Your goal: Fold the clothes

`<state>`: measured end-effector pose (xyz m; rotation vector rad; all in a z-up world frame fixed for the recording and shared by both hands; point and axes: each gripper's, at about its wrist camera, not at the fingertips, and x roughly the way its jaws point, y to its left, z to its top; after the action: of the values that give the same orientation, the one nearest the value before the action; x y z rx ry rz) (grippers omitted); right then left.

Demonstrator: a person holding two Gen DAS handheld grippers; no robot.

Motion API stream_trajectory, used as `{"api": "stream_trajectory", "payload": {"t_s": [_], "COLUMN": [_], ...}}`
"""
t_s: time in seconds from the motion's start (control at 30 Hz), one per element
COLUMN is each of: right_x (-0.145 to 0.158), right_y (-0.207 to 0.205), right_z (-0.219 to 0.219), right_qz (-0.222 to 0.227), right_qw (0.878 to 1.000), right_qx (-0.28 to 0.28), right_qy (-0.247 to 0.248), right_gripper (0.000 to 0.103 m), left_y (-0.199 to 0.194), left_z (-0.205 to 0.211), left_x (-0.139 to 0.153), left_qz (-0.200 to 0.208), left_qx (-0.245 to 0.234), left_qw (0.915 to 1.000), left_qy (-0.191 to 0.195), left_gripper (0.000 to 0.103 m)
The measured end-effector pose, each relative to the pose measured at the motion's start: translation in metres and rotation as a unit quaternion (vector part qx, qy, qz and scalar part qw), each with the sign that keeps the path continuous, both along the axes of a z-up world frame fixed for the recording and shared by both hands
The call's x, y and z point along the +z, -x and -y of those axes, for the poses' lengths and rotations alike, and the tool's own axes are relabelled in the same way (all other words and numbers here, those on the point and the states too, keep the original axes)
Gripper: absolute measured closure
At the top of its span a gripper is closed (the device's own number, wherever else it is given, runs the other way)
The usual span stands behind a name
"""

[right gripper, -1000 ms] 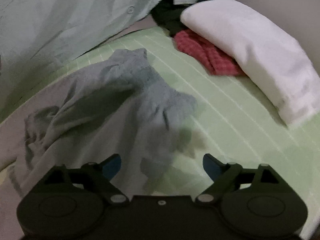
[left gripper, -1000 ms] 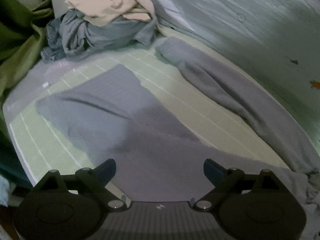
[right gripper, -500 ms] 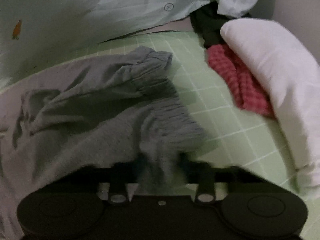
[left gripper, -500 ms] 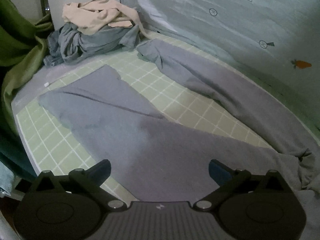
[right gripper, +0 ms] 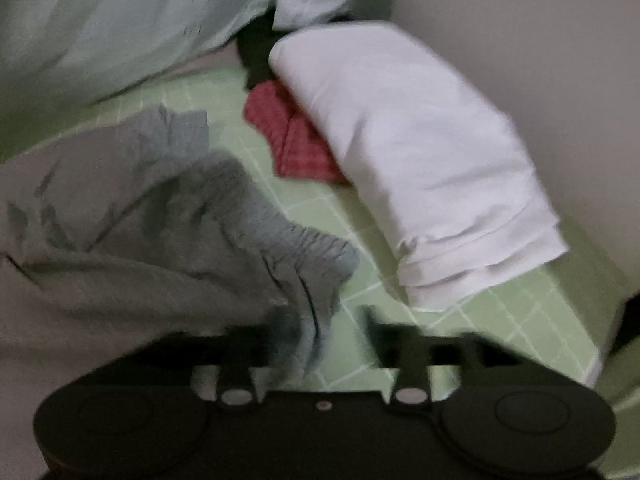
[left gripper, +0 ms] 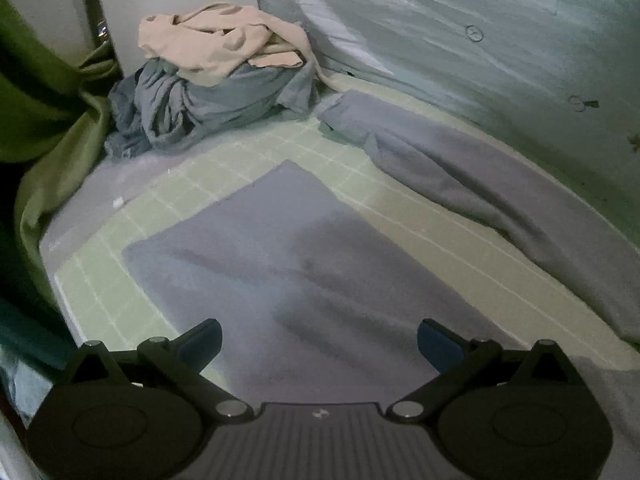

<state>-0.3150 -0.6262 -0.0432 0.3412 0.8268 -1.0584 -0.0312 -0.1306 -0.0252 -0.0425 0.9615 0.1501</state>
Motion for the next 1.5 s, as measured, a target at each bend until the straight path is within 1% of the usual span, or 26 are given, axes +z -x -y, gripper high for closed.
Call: {"api": "stream_trajectory", "payload": {"t_s": [0.07, 0.17, 0.27, 0.33, 0.43, 0.5, 0.6, 0.63, 0.67, 0.7, 0.73, 0.77, 0.8, 0.83, 0.87, 0.9, 0.93, 1.0, 1.1, 1.2, 1.3, 1.4, 1.43, 1.47, 1.5], "right_x": [0.007, 0.014, 0.018, 0.018, 0.020, 0.020, 0.019, 0.019, 0.019, 0.020, 0.021, 0.022, 0.023, 0.024, 0.025, 0.025, 0.026, 0.025, 0.025, 0.023, 0.020, 0.017, 0.017, 0.016, 0.016], "right_y": [-0.009, -0.028, -0.057, -0.074, -0.103, -0.118, -0.140, -0.148, -0.154, -0.161, -0.167, -0.173, -0.179, -0.184, -0.189, -0.194, -0.199, -0.208, -0.216, -0.220, -0.220, -0.220, -0.221, -0.222, -0.223], "right_z": [-0.016, -0.046, -0.081, -0.104, -0.140, -0.158, -0.180, -0.186, -0.192, -0.198, -0.204, -0.209, -0.214, -0.218, -0.223, -0.226, -0.229, -0.235, -0.239, -0.241, -0.238, -0.233, -0.232, -0.230, -0.228], "right_qz": [-0.002, 0.008, 0.014, 0.011, 0.014, 0.017, 0.014, 0.011, 0.008, 0.004, 0.000, -0.002, -0.004, -0.004, -0.006, -0.010, -0.015, -0.026, -0.033, -0.037, -0.039, -0.037, -0.034, -0.032, -0.029], "right_qw": [1.000, 1.000, 1.000, 1.000, 1.000, 1.000, 1.000, 1.000, 1.000, 1.000, 1.000, 1.000, 1.000, 1.000, 1.000, 1.000, 0.999, 0.999, 0.999, 0.998, 0.998, 0.998, 0.998, 0.998, 0.998], "right_qx": [-0.004, -0.010, -0.006, 0.001, 0.006, 0.001, -0.004, -0.005, -0.005, -0.004, -0.004, -0.002, 0.000, 0.003, 0.007, 0.012, 0.017, 0.026, 0.035, 0.039, 0.043, 0.043, 0.042, 0.040, 0.038], "right_qy": [0.015, 0.014, 0.007, 0.005, 0.000, -0.007, -0.015, -0.016, -0.016, -0.017, -0.018, -0.022, -0.025, -0.027, -0.027, -0.025, -0.023, -0.019, -0.017, -0.020, -0.024, -0.030, -0.033, -0.035, -0.037], "right_gripper": [0.016, 0.009, 0.008, 0.008, 0.007, 0.007, 0.007, 0.007, 0.007, 0.007, 0.007, 0.007, 0.007, 0.007, 0.007, 0.007, 0.007, 0.007, 0.007, 0.007, 0.007, 0.007, 0.007, 0.007, 0.007], "left_y": [-0.016, -0.044, -0.076, -0.099, -0.132, -0.151, -0.173, -0.179, -0.184, -0.189, -0.193, -0.197, -0.198, -0.199, -0.199, -0.198, -0.196, -0.197, -0.200, -0.205, -0.212, -0.216, -0.217, -0.218, -0.219], "left_z": [-0.012, -0.034, -0.054, -0.064, -0.077, -0.085, -0.090, -0.090, -0.090, -0.089, -0.088, -0.088, -0.088, -0.088, -0.089, -0.090, -0.090, -0.096, -0.108, -0.130, -0.146, -0.148, -0.145, -0.143, -0.140], "left_x": [-0.002, -0.009, -0.019, -0.028, -0.043, -0.050, -0.058, -0.059, -0.061, -0.063, -0.066, -0.068, -0.070, -0.072, -0.074, -0.075, -0.077, -0.078, -0.078, -0.073, -0.070, -0.063, -0.058, -0.052, -0.047], "left_qz": [-0.003, -0.002, -0.004, -0.012, -0.021, -0.024, -0.021, -0.019, -0.020, -0.023, -0.026, -0.028, -0.030, -0.032, -0.033, -0.028, -0.022, -0.019, -0.015, -0.003, 0.002, 0.002, 0.007, 0.012, 0.017], "left_qx": [-0.016, -0.037, -0.075, -0.103, -0.134, -0.152, -0.182, -0.191, -0.202, -0.209, -0.213, -0.217, -0.217, -0.218, -0.218, -0.214, -0.209, -0.203, -0.183, -0.145, -0.108, -0.095, -0.090, -0.085, -0.081], "left_qw": [0.9997, 0.9980, 0.9949, 0.9920, 0.9892, 0.9876, 0.9831, 0.9813, 0.9792, 0.9774, 0.9764, 0.9755, 0.9751, 0.9746, 0.9742, 0.9753, 0.9765, 0.9778, 0.9820, 0.9886, 0.9938, 0.9954, 0.9958, 0.9961, 0.9964], "left_qy": [-0.016, -0.050, -0.067, -0.071, -0.057, -0.031, -0.003, 0.004, 0.010, 0.016, 0.021, 0.026, 0.033, 0.041, 0.048, 0.047, 0.046, 0.048, 0.045, 0.041, 0.027, 0.013, 0.016, 0.019, 0.022], "left_gripper": [0.001, 0.001, 0.001, 0.001, 0.001, 0.001, 0.003, 0.009, 0.012, 0.019, 0.029, 0.036, 0.049, 0.065, 0.076, 0.093, 0.098, 0.102, 0.103, 0.103, 0.102, 0.098, 0.087, 0.079, 0.066]}}
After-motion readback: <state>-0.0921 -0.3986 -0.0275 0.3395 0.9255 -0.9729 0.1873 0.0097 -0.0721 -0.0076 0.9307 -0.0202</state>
